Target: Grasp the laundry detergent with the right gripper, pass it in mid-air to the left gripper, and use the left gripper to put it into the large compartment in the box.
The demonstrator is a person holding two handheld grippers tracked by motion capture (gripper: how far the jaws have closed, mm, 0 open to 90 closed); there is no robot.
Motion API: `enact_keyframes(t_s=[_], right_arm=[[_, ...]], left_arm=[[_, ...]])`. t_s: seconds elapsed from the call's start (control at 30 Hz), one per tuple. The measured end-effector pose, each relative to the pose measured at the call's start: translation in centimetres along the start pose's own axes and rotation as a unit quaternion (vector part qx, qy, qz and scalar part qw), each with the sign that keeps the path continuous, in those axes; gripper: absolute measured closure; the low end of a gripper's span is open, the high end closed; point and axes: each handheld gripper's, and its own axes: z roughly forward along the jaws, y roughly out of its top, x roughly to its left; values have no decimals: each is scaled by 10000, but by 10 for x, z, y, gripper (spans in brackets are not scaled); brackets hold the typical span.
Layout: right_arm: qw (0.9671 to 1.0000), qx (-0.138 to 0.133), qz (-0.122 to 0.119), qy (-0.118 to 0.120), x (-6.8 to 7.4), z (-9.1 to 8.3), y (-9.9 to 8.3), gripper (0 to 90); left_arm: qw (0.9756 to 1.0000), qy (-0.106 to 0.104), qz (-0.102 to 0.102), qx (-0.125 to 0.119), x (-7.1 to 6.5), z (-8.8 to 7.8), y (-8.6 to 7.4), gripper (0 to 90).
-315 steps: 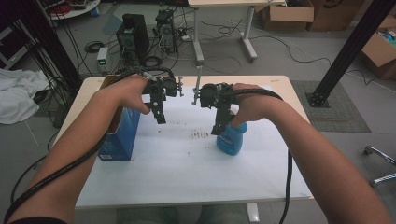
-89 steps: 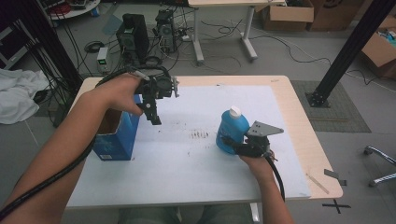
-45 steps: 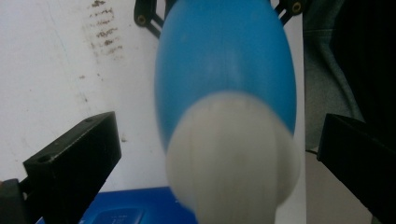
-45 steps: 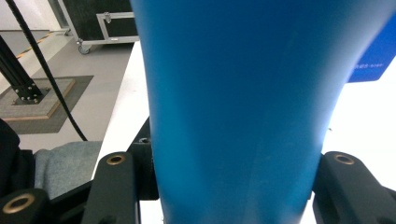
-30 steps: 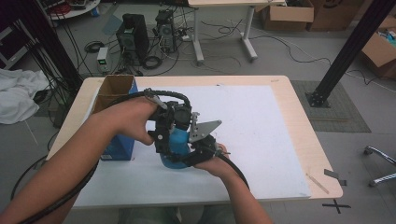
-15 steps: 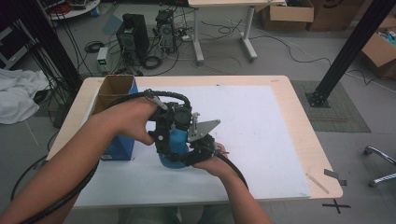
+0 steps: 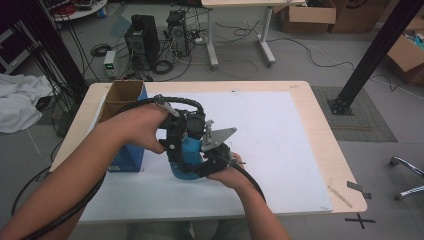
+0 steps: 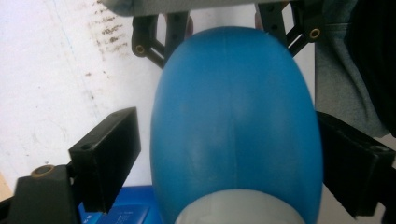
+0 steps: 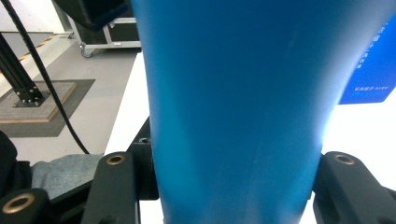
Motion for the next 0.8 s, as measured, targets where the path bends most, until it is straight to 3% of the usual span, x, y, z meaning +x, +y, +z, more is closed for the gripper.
enact_keyframes(t_s=[0.8], right_arm=[[10000,-79,-8,3,-1,2,3,449]], left_arm=[[10000,38,-43,82,0,-2,-1,246]])
